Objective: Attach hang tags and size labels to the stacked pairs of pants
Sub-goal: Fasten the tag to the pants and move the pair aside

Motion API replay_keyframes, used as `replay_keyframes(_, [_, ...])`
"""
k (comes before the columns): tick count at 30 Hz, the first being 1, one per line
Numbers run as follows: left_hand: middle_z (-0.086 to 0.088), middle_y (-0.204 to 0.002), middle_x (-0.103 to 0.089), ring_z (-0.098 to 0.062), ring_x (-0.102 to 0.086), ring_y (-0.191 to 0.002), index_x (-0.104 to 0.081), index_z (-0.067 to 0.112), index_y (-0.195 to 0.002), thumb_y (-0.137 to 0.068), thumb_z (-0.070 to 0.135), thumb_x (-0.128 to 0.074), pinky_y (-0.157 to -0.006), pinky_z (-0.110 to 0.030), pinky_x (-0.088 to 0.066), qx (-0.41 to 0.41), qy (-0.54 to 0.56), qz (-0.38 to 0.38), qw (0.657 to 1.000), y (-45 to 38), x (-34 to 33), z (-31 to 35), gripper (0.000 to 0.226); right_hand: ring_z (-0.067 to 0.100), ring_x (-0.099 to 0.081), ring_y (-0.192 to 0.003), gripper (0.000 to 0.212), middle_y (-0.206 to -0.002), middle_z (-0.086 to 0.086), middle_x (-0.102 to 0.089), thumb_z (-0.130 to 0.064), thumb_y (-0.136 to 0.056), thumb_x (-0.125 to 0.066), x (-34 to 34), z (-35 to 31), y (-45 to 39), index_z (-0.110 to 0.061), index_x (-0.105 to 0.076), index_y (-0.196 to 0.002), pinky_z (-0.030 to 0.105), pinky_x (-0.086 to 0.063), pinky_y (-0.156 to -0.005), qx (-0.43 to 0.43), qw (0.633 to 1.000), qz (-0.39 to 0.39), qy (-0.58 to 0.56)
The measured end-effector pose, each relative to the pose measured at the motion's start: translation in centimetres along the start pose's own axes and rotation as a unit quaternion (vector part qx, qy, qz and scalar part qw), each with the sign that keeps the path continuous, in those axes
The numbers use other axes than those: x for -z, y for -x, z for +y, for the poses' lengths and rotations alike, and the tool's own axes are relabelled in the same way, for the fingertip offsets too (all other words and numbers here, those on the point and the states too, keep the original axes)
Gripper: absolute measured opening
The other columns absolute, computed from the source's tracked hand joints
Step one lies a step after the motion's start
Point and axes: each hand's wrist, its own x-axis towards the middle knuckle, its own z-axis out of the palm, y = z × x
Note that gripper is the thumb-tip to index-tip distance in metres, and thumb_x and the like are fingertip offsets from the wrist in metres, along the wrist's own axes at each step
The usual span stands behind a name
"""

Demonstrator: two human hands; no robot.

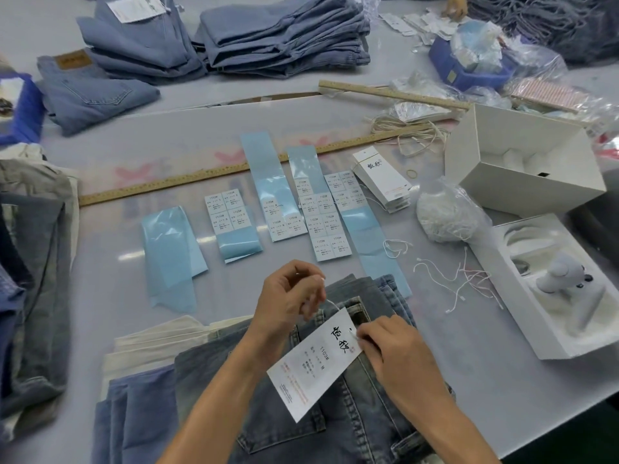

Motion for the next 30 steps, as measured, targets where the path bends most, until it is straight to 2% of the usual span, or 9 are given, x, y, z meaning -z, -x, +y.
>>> replay_keyframes(3, [0.003, -0.078, -0.072, -0.011, -0.064, -0.068, -0.071, 0.022, -0.088, -0.095, 0.013, -0.068, -0.063, -0.016, -0.047, -0.041, -0.223, -0.035, 0.973, 0.3, -0.8, -0.1, 0.012, 0.006, -0.061, -0.082, 0.014, -0.09, -0.014, -0.067, -0.012, -0.087, -0.078, 0.6, 0.2, 0.3, -0.021, -0.072, -0.096, 0.022, -0.053, -0.074, -0.047, 0.997, 0.021, -0.064])
replay_keyframes(6, [0.01, -0.082, -0.073, 0.0, -0.062, -0.071, -0.072, 0.025, -0.089, -0.094, 0.018, -0.071, -0.065, -0.01, -0.043, -0.087, -0.295, -0.07, 0.949, 0.9, -1.6, -0.2, 0.008, 0.004, -0.065, -0.086, 0.02, -0.092, -0.02, -0.069, -0.009, -0.086, -0.079, 1.5, 0.2, 0.2, -0.024, -0.074, -0.098, 0.011, -0.049, -0.072, -0.086, 0.981, 0.064, -0.16])
replay_keyframes(11, [0.012, -0.082, -0.067, -0.006, -0.061, -0.074, -0.071, 0.019, -0.091, -0.093, 0.019, -0.071, -0.066, -0.013, -0.042, -0.154, -0.323, -0.083, 0.93, 1.5, -2.3, -0.8, 0.002, 0.01, -0.069, -0.095, 0.026, -0.099, -0.015, -0.072, -0.007, -0.087, -0.075, 2.4, -0.4, -0.6, -0.027, -0.077, -0.103, 0.013, -0.052, -0.078, -0.068, 0.958, 0.104, -0.26])
replay_keyframes(14, [0.015, -0.085, -0.066, -0.009, -0.058, -0.074, -0.07, 0.022, -0.094, -0.095, 0.019, -0.071, -0.067, -0.012, -0.041, -0.188, -0.338, -0.06, 0.92, 1.8, -2.5, -1.2, 0.003, 0.016, -0.071, -0.094, 0.027, -0.099, -0.007, -0.075, -0.01, -0.091, -0.072, 2.0, -0.4, -0.6, -0.034, -0.078, -0.101, 0.02, -0.056, -0.077, -0.134, 0.909, 0.084, -0.385])
replay_keyframes(17, [0.017, -0.086, -0.069, -0.006, -0.061, -0.074, -0.071, 0.029, -0.093, -0.094, 0.015, -0.072, -0.065, -0.011, -0.041, -0.174, -0.29, -0.031, 0.941, 2.3, -2.5, -1.6, 0.015, 0.017, -0.074, -0.093, 0.019, -0.098, 0.001, -0.078, -0.016, -0.09, -0.075, 1.1, -0.7, -0.6, -0.028, -0.078, -0.104, 0.023, -0.059, -0.077, -0.192, 0.85, 0.085, -0.482])
replay_keyframes(19, [0.016, -0.085, -0.071, -0.007, -0.063, -0.075, -0.071, 0.036, -0.092, -0.092, 0.011, -0.073, -0.064, -0.013, -0.042, -0.165, -0.263, -0.027, 0.95, 2.5, -2.5, -1.9, 0.024, 0.019, -0.074, -0.092, 0.018, -0.098, 0.003, -0.078, -0.022, -0.087, -0.077, 0.7, -0.9, -0.6, -0.025, -0.078, -0.105, 0.023, -0.058, -0.076, -0.203, 0.833, 0.087, -0.507])
replay_keyframes(23, [0.017, -0.092, -0.074, -0.007, -0.068, -0.086, -0.073, 0.034, -0.096, -0.091, 0.004, -0.072, -0.07, -0.011, -0.045, -0.162, -0.242, -0.023, 0.956, 2.8, -2.4, -2.1, 0.031, 0.021, -0.074, -0.09, 0.024, -0.098, 0.003, -0.078, -0.038, -0.083, -0.077, 0.3, -1.1, -0.6, -0.026, -0.078, -0.105, 0.025, -0.059, -0.078, -0.205, 0.831, 0.082, -0.511])
replay_keyframes(27, [0.01, -0.096, -0.068, -0.019, -0.067, -0.093, -0.058, 0.04, -0.103, -0.095, 0.009, -0.068, -0.071, -0.018, -0.046, -0.156, -0.245, -0.037, 0.956, 2.9, -2.2, -2.3, 0.034, 0.019, -0.074, -0.092, 0.02, -0.099, 0.002, -0.078, -0.034, -0.084, -0.075, 0.1, -1.1, -0.7, -0.028, -0.078, -0.103, 0.024, -0.059, -0.077, -0.207, 0.831, 0.078, -0.51])
replay_keyframes(30, [0.011, -0.096, -0.065, -0.018, -0.067, -0.095, -0.051, 0.039, -0.104, -0.094, 0.012, -0.067, -0.07, -0.015, -0.044, -0.166, -0.258, -0.034, 0.951, 2.8, -2.3, -2.4, 0.034, 0.019, -0.073, -0.092, 0.016, -0.098, 0.001, -0.077, -0.028, -0.087, -0.075, 0.0, -1.2, -0.7, -0.027, -0.078, -0.103, 0.025, -0.058, -0.078, -0.207, 0.838, 0.067, -0.5])
